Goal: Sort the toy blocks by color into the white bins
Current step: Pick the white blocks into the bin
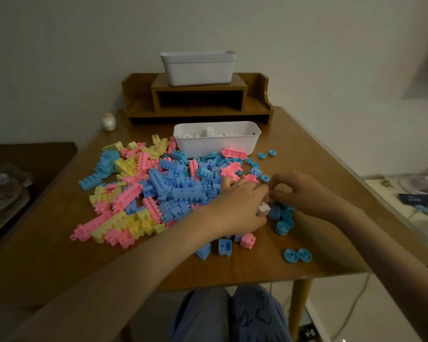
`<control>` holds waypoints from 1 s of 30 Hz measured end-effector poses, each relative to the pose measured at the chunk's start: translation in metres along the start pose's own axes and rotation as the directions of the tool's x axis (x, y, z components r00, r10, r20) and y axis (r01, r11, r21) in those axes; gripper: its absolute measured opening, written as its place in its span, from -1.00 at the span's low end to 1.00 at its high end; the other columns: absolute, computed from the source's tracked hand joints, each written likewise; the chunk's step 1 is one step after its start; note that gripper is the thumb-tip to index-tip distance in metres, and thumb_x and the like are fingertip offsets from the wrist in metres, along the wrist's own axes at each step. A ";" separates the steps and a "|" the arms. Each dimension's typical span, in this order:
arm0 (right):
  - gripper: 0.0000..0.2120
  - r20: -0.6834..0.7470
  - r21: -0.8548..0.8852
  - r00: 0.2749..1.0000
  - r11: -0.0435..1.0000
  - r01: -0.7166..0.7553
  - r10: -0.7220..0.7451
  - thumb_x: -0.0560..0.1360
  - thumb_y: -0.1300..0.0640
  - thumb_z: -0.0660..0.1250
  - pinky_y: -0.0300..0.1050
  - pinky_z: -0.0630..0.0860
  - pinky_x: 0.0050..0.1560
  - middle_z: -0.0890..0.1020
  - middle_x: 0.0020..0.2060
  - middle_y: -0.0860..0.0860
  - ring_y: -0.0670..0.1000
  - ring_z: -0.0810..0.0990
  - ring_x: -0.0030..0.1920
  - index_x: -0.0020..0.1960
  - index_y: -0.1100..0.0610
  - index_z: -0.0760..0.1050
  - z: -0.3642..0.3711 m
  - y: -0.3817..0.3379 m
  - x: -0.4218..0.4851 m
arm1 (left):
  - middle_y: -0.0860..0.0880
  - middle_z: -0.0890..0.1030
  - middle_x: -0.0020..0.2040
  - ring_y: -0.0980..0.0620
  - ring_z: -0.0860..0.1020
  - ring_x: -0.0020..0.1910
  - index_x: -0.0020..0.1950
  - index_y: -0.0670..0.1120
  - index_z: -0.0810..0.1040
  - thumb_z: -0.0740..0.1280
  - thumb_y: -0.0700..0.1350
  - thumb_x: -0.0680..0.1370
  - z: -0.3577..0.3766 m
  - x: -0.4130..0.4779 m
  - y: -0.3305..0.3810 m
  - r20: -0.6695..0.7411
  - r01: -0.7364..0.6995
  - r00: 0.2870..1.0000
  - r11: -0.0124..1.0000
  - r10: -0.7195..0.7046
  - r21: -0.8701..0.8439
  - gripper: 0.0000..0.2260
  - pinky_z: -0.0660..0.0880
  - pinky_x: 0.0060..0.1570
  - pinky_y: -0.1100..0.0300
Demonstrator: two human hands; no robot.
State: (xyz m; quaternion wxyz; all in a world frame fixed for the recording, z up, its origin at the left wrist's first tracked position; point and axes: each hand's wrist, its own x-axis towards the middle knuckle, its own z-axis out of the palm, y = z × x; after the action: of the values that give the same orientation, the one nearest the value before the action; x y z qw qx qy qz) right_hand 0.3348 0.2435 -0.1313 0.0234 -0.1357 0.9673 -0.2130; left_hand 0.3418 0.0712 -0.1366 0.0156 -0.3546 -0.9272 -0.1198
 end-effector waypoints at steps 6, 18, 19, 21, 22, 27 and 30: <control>-0.93 -0.144 0.164 0.985 0.979 0.121 -0.097 0.53 0.11 0.29 -0.25 0.43 0.00 0.60 -0.07 -0.08 -0.12 0.55 -0.02 -0.01 0.08 0.52 -0.014 -0.015 0.021 | 0.02 0.51 0.00 0.03 0.46 -0.01 0.10 -0.05 0.47 0.28 -0.11 0.54 -0.032 -0.002 -0.027 -0.231 0.015 0.969 0.953 -0.089 -0.304 -0.85 0.31 0.04 0.08; -0.80 -0.427 0.283 0.903 0.955 0.089 0.042 0.55 0.01 0.24 -0.25 0.34 -0.28 0.60 -0.14 -0.04 -0.08 0.52 -0.17 -0.02 0.11 0.55 -0.014 -0.036 0.141 | -0.05 0.51 0.02 -0.10 0.46 0.06 0.01 -0.05 0.39 0.17 -0.11 0.58 -0.058 0.062 -0.125 -0.414 0.475 0.737 0.845 -0.535 -0.245 -0.95 0.29 -0.03 0.08; -0.78 -0.463 0.301 0.883 0.950 0.079 0.073 0.56 0.00 0.22 -0.22 0.36 -0.23 0.62 -0.11 0.00 -0.04 0.54 -0.12 -0.01 0.12 0.56 -0.015 -0.032 0.151 | -0.07 0.52 0.05 -0.10 0.46 0.07 0.01 -0.06 0.39 0.18 -0.12 0.58 -0.059 0.069 -0.132 -0.442 0.471 0.707 0.834 -0.552 -0.288 -0.95 0.31 -0.02 0.08; -0.73 -0.467 0.324 0.875 0.946 0.031 0.131 0.57 -0.02 0.18 -0.18 0.38 -0.19 0.63 -0.04 0.04 -0.01 0.54 -0.07 0.06 0.12 0.54 -0.015 -0.024 0.164 | -0.09 0.51 0.09 -0.08 0.47 0.07 0.05 -0.10 0.41 0.19 -0.14 0.58 -0.058 0.077 -0.142 -0.469 0.449 0.662 0.810 -0.585 -0.378 -0.91 0.38 -0.05 0.09; -0.70 -0.427 0.310 0.891 0.951 -0.015 0.153 0.58 -0.06 0.16 -0.17 0.42 -0.14 0.62 0.02 0.06 0.00 0.54 -0.03 0.12 0.11 0.52 -0.014 -0.019 0.170 | -0.09 0.50 0.11 -0.07 0.47 0.08 0.09 -0.11 0.41 0.19 -0.14 0.58 -0.057 0.081 -0.146 -0.467 0.441 0.657 0.804 -0.592 -0.399 -0.89 0.39 -0.07 0.12; -0.55 -0.159 0.122 0.977 0.985 -0.123 0.142 0.53 -0.25 0.12 0.10 0.10 0.40 0.57 0.20 -0.03 0.08 0.41 0.30 0.32 -0.06 0.36 -0.009 -0.004 0.177 | -0.15 0.51 0.21 -0.08 0.51 0.05 0.46 -0.09 0.21 0.15 -0.13 0.61 -0.048 0.096 -0.160 -0.145 0.447 0.853 0.846 -0.501 -0.291 -0.59 0.42 -0.08 0.12; -0.46 -0.052 -0.080 0.996 0.994 -0.078 0.074 0.47 -0.28 0.21 0.02 -0.06 0.37 0.50 0.28 -0.07 0.07 0.28 0.40 0.39 -0.16 0.23 -0.006 0.002 0.177 | -0.14 0.41 0.37 -0.09 0.50 0.14 0.54 -0.04 0.04 0.09 -0.04 0.62 -0.045 0.102 -0.166 -0.064 0.430 0.886 0.866 -0.459 -0.257 -0.50 0.45 0.13 0.00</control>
State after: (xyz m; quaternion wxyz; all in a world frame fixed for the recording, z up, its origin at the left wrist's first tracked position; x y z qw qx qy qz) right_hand 0.1629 0.1996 -0.1241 0.0022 -0.0945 0.9800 -0.1752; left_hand 0.1533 0.0078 -0.1164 0.0024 -0.1226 -0.9602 -0.2510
